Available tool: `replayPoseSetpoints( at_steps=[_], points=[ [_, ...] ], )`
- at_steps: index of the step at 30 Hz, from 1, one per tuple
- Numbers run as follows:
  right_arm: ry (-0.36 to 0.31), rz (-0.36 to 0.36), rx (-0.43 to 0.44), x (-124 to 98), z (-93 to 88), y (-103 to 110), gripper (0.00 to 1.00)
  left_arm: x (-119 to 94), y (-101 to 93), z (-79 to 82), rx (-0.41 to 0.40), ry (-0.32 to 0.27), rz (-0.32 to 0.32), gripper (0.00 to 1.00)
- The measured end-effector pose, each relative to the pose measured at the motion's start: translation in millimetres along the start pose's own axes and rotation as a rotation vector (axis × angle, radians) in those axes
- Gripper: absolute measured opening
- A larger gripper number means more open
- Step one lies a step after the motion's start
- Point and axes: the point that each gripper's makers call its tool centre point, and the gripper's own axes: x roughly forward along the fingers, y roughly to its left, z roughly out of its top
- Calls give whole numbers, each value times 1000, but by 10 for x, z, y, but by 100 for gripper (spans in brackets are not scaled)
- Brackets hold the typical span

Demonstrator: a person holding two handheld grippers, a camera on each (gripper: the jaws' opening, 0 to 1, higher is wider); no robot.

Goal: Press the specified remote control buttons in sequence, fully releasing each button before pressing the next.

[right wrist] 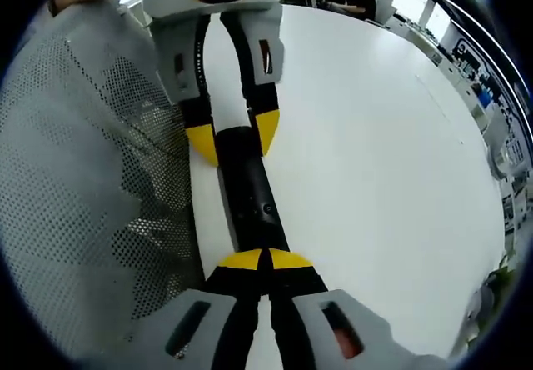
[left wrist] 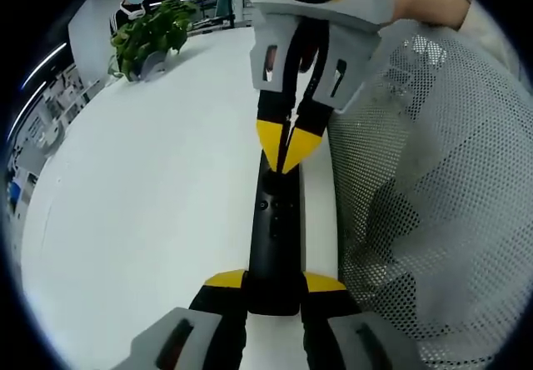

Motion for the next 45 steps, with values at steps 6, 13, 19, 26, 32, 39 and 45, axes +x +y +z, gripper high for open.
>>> replayPoseSetpoints(
  at_steps=[6, 13, 19, 26, 32, 39, 45],
  points=[
    [1, 0, 23, 6, -3, -15, 0, 1, 1, 1, 1, 1, 1, 24],
    [-6, 8, 77, -14, 6, -13, 0, -1, 3, 1, -3, -2, 0, 24],
    [-20, 10, 93, -19, 27, -5, 0, -1, 2, 1, -6, -5, -2, 24],
    [-29, 11, 77, 14, 112, 17, 0, 0, 0, 1, -5, -8, -2, 24],
    [-36, 4, 60, 16, 116, 21, 0, -2, 1, 1, -8, -9, -5, 24],
    [-36, 40, 52, 18, 115, 15, 0, -2, 1, -1, -3, -10, -6, 24],
    [-38, 48, 35, 18, 115, 21, 0, 0, 1, 0, 3, -3, -6, 24]
  ],
)
